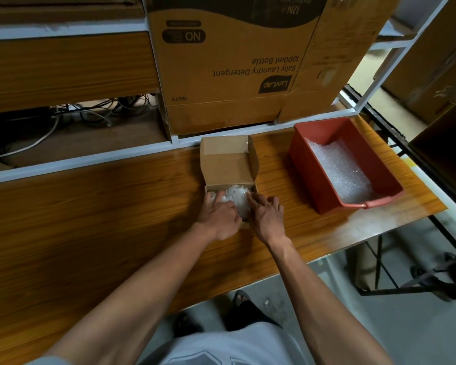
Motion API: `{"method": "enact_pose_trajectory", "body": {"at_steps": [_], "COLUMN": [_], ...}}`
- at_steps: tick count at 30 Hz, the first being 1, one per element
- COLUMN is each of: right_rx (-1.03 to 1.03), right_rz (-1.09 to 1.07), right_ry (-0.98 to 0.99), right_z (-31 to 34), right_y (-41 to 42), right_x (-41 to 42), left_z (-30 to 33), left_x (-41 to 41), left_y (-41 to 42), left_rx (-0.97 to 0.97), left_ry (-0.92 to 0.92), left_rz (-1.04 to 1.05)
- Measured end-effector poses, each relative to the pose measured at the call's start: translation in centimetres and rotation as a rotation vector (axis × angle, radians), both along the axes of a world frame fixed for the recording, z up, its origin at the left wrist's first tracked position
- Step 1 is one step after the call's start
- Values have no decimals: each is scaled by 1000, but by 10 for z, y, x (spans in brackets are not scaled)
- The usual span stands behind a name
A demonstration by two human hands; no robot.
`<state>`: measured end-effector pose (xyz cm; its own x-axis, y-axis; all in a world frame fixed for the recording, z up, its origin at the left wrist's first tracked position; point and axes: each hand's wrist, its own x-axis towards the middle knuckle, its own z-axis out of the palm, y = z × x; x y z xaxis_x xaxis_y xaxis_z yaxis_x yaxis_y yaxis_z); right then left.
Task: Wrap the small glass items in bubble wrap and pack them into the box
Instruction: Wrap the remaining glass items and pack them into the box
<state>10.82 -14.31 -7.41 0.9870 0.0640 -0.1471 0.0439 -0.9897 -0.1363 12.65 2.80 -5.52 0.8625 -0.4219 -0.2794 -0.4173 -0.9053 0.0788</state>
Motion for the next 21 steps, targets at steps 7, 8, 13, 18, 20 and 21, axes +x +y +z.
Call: {"method": "enact_pose_trajectory", "body": {"at_steps": [7, 8, 13, 18, 20, 21], "right_rx": [-7, -8, 25, 90, 141, 158], "right_rz": [35, 43, 104, 266, 302, 310], "right_ry": [12, 10, -23, -66, -115, -139], "right_z": [1, 1, -1, 7, 20, 28], "right_y": [-6, -8, -20, -44, -62, -73], "right_x": [3, 3, 7, 16, 25, 31], "left_z": [6, 7, 7, 4, 7, 9], "left_x": [19, 22, 31, 27, 27, 29], "left_y": [-13, -16, -19, -39, -62, -76], "left_rx": [-169, -169, -134, -205, -255, -298], "left_ry": [30, 52, 51, -98, -157, -174], "left_rz": [269, 270, 270, 403, 428, 440]}}
